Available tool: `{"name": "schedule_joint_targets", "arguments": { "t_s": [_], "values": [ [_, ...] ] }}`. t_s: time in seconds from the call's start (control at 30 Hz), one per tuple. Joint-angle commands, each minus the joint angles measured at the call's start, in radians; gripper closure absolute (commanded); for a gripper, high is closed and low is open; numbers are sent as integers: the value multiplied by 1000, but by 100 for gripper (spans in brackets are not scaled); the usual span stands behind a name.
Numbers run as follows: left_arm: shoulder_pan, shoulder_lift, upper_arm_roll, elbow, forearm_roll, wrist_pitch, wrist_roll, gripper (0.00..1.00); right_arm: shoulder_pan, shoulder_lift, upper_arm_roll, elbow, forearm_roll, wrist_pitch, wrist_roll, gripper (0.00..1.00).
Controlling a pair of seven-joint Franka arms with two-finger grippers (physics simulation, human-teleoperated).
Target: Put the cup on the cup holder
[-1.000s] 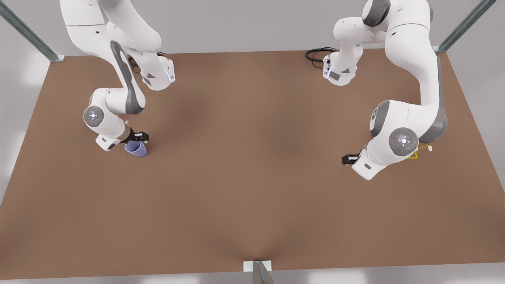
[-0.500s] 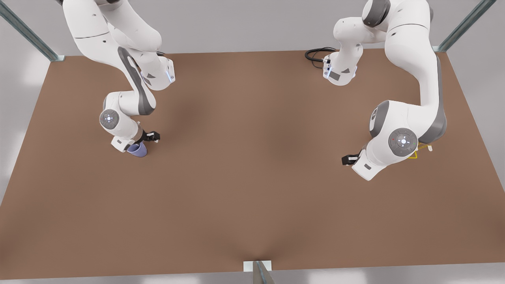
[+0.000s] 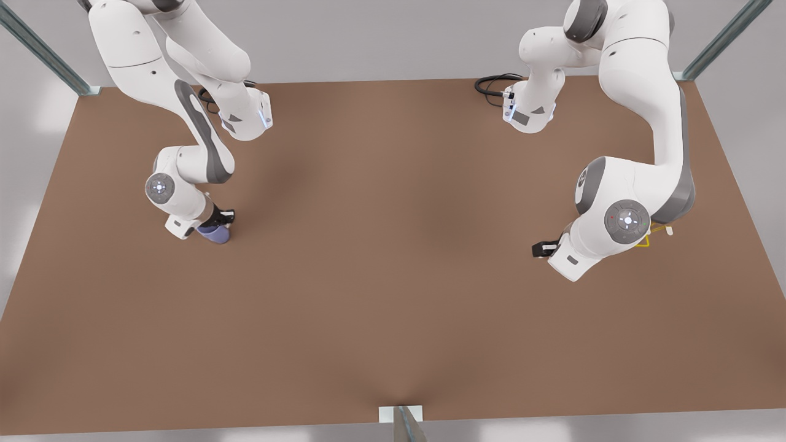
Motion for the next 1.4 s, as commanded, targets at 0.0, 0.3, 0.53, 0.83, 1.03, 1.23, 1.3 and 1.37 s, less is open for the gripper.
{"name": "schedule_joint_targets", "arguments": {
  "t_s": [0.0, 0.3, 0.53, 0.83, 1.03, 1.23, 1.3, 1.37],
  "values": [
    [0, -3, 0, 0, 0, -1, -7, 0, 1, -1, 1, 0, -24, 4, 38, 79],
    [-8, 5, 0, 0, 0, -2, -7, 0, -19, -130, 47, 3, -13, -130, 41, 79],
    [-12, 5, 1, -1, 2, -2, -9, 0, 99, 39, 225, 397, 163, -297, 319, 79],
    [-15, 5, 0, -6, 59, -2, -30, 0, 482, 338, 92, 788, 188, -288, 598, 79],
    [-20, -6, -3, -3, 85, -14, -101, 0, 559, 575, 191, 940, 241, -19, 682, 79],
    [5, -12, -8, 36, 19, -56, 9, 0, 488, 822, 397, 1029, 264, 329, 705, 79],
    [11, -12, -8, 37, 17, -56, 6, 0, 530, 890, 397, 1105, 257, 419, 753, 79],
    [12, -38, -10, 40, 14, -83, -41, 0, 603, 951, 397, 1167, 238, 498, 774, 79]
  ]
}}
